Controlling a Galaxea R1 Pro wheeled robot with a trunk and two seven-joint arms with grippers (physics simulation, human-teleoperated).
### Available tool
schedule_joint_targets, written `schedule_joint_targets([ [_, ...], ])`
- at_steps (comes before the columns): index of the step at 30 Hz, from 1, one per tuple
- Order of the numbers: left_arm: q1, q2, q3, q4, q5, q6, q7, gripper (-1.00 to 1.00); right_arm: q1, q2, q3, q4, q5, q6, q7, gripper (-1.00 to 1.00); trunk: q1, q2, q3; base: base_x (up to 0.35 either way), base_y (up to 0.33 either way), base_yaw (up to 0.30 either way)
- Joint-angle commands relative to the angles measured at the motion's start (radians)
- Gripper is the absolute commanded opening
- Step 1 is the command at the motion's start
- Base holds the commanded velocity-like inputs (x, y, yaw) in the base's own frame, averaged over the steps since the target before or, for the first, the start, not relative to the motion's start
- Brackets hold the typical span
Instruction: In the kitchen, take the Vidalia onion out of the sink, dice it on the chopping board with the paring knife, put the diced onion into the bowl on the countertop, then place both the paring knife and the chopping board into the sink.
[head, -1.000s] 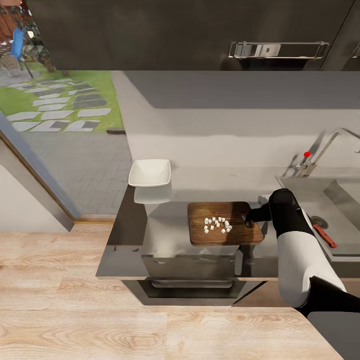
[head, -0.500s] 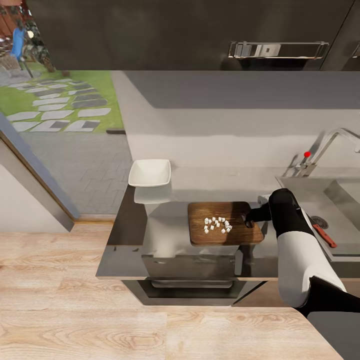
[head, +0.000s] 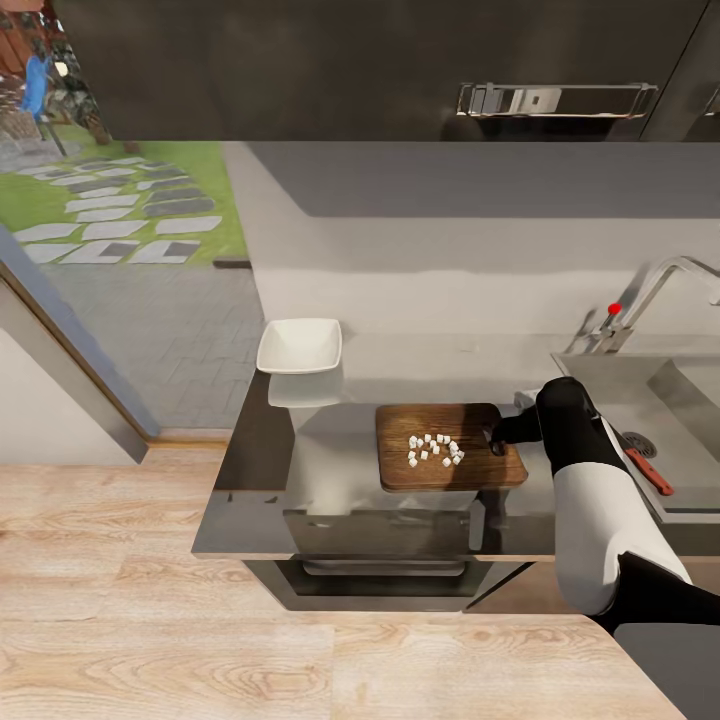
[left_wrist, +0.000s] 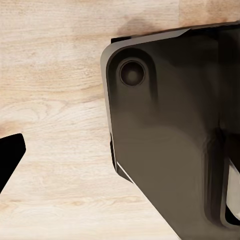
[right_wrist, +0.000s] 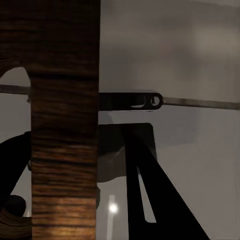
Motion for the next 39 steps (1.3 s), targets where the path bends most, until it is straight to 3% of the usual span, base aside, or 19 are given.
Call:
schedule_joint_targets([
  [1, -0.001, 0.0, -0.009, 0.002, 0.006, -0.005, 0.001, 1.0, -0.001, 0.0, -0.002, 0.089, 0.032, -0.013, 0.001, -1.0, 0.001, -0.001, -0.002, 0.0, 0.0, 0.0],
  [39, -0.001, -0.001, -0.009, 0.002, 0.006, -0.005, 0.001, 1.0, -0.001, 0.0, -0.003, 0.087, 0.032, 0.001, 0.002, -1.0, 0.001, -0.001, 0.052, 0.0, 0.0, 0.0],
])
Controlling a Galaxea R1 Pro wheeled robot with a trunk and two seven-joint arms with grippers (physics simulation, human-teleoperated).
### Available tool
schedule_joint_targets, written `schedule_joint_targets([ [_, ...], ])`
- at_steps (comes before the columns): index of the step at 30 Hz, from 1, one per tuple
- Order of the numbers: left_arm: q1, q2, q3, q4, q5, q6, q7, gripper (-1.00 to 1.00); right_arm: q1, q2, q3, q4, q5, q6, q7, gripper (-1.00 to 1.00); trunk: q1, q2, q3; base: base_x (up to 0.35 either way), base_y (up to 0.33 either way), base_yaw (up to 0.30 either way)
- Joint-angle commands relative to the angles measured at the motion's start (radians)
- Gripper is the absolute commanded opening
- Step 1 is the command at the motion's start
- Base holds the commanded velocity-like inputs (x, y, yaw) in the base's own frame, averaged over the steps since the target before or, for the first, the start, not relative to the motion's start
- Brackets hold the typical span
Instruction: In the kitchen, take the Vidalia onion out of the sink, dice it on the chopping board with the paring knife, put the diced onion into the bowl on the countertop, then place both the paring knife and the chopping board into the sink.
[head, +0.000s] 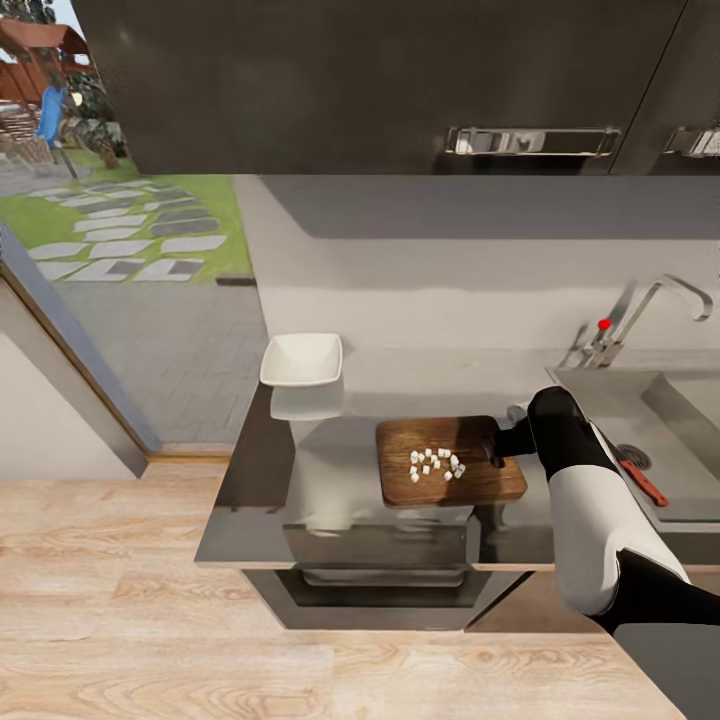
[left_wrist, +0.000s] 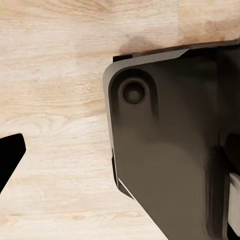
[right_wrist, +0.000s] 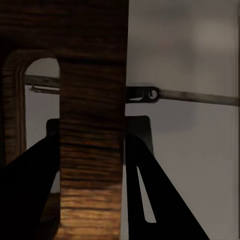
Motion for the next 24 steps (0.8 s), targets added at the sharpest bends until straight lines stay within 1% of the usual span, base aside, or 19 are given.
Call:
schedule_joint_targets([
  [1, -0.001, 0.0, -0.009, 0.002, 0.005, -0.005, 0.001, 1.0, -0.001, 0.0, -0.003, -0.001, 0.009, 0.001, 0.009, -1.0, 0.001, -0.002, 0.0, 0.0, 0.0, 0.0],
  [7, -0.001, 0.0, -0.009, 0.002, 0.005, -0.005, 0.001, 1.0, -0.001, 0.0, -0.004, -0.002, 0.006, 0.002, 0.01, -1.0, 0.001, -0.002, 0.009, 0.0, 0.005, 0.0],
  [9, -0.001, 0.0, -0.009, 0.002, 0.005, -0.004, 0.001, 1.0, -0.001, 0.0, -0.004, -0.002, 0.006, 0.002, 0.01, -1.0, 0.001, -0.002, 0.013, 0.0, 0.15, 0.0],
  [24, -0.001, 0.0, -0.009, 0.002, 0.005, -0.005, 0.001, 1.0, -0.001, 0.0, -0.004, -0.002, 0.007, 0.002, 0.01, -1.0, 0.001, -0.002, 0.036, 0.0, 0.288, -0.003],
])
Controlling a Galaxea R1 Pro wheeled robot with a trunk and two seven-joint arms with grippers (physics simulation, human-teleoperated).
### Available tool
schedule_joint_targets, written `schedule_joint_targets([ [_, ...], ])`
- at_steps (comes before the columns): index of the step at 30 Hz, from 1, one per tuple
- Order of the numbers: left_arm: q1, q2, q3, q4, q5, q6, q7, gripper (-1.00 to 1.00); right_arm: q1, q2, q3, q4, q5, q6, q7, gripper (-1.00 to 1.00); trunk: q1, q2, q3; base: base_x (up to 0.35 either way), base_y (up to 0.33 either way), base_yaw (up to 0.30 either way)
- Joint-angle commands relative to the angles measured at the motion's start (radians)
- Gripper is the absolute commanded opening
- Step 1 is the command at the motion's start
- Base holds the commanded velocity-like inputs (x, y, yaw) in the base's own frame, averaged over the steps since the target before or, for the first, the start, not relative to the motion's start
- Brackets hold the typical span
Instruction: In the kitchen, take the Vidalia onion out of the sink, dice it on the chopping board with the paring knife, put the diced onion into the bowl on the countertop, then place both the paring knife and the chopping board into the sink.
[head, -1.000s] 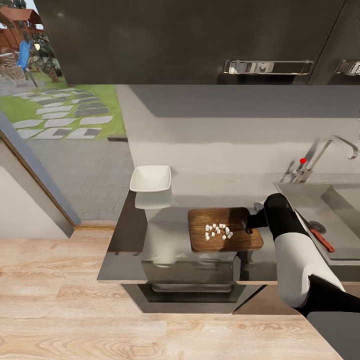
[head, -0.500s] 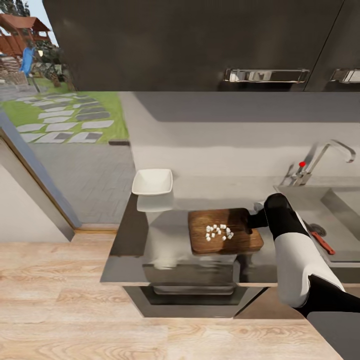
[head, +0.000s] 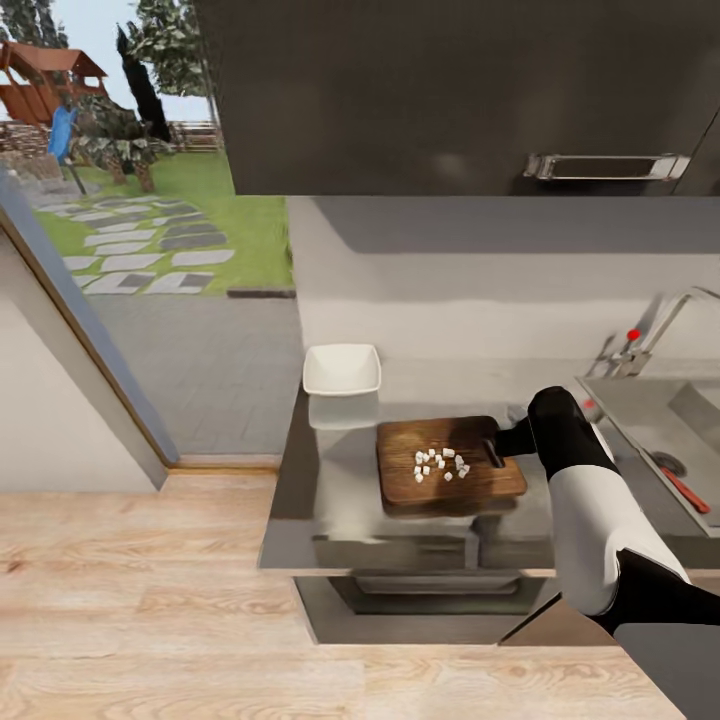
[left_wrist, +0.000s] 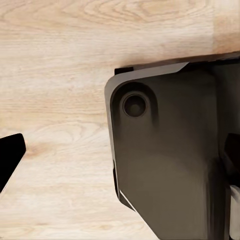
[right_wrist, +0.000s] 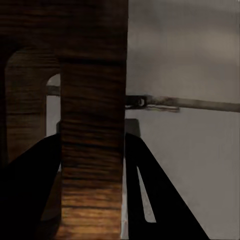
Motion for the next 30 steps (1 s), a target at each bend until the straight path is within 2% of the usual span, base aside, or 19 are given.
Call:
schedule_joint_targets([
  [1, -0.001, 0.0, -0.008, 0.002, 0.005, -0.005, 0.001, 1.0, -0.001, 0.001, -0.003, -0.001, 0.008, 0.003, 0.011, -1.0, 0.001, -0.002, 0.0, 0.0, 0.298, -0.083],
  [30, -0.001, 0.0, -0.008, 0.002, 0.005, -0.005, 0.001, 1.0, -0.001, -0.002, -0.005, 0.0, 0.009, 0.005, 0.01, -1.0, 0.001, -0.002, 0.039, 0.0, 0.298, -0.182],
])
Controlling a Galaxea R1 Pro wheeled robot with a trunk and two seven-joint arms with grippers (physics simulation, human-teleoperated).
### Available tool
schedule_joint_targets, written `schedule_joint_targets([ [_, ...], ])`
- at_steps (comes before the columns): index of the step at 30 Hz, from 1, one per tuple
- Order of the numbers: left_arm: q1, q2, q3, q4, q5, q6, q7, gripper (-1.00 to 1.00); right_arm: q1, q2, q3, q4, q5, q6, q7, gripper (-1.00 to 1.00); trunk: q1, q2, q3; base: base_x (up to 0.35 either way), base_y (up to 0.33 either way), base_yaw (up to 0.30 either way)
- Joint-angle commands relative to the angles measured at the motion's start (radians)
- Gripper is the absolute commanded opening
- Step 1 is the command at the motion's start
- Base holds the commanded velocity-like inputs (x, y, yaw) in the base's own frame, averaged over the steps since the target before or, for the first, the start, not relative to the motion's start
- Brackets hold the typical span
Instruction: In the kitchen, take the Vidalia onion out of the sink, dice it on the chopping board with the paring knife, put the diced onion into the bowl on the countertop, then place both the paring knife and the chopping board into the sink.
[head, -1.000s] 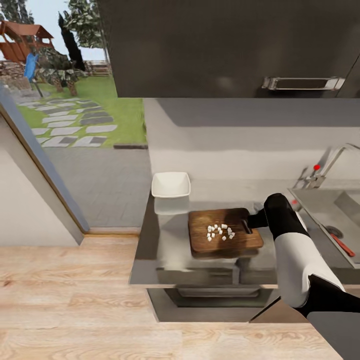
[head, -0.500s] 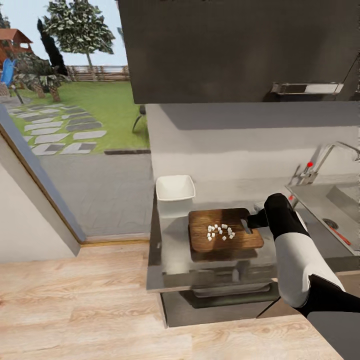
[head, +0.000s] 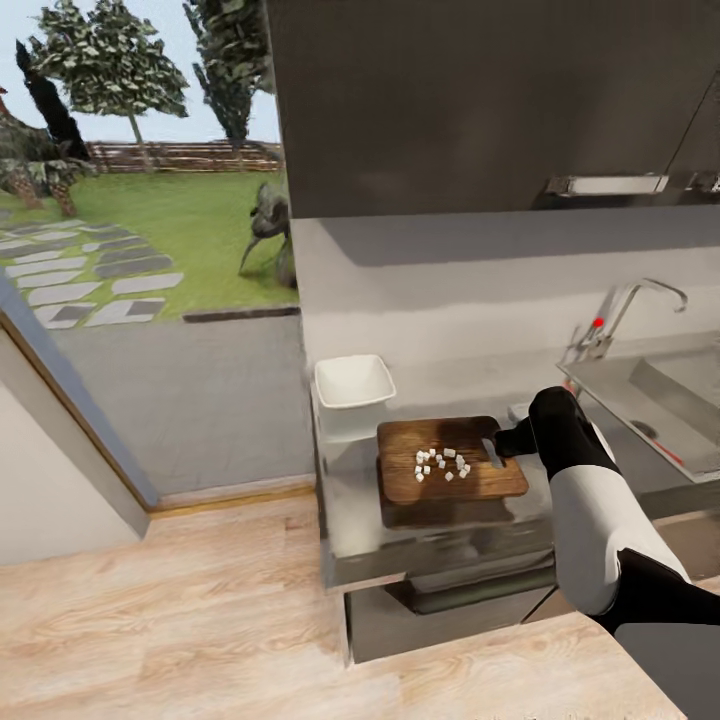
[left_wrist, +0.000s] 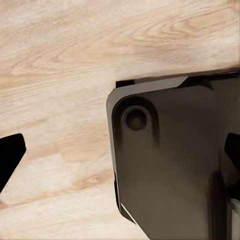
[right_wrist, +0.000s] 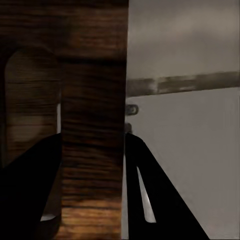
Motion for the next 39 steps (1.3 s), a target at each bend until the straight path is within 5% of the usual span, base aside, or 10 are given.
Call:
schedule_joint_targets([
  [1, -0.001, 0.0, -0.008, 0.002, 0.005, -0.005, 0.001, 1.0, -0.001, 0.001, -0.003, -0.001, 0.009, 0.002, 0.011, -1.0, 0.001, -0.002, -0.001, 0.0, 0.292, -0.198],
  [39, -0.001, 0.0, -0.008, 0.002, 0.005, -0.004, 0.001, 1.0, -0.001, -0.012, -0.03, 0.0, 0.009, 0.021, 0.011, -1.0, 0.001, -0.002, 0.048, 0.0, 0.238, -0.195],
])
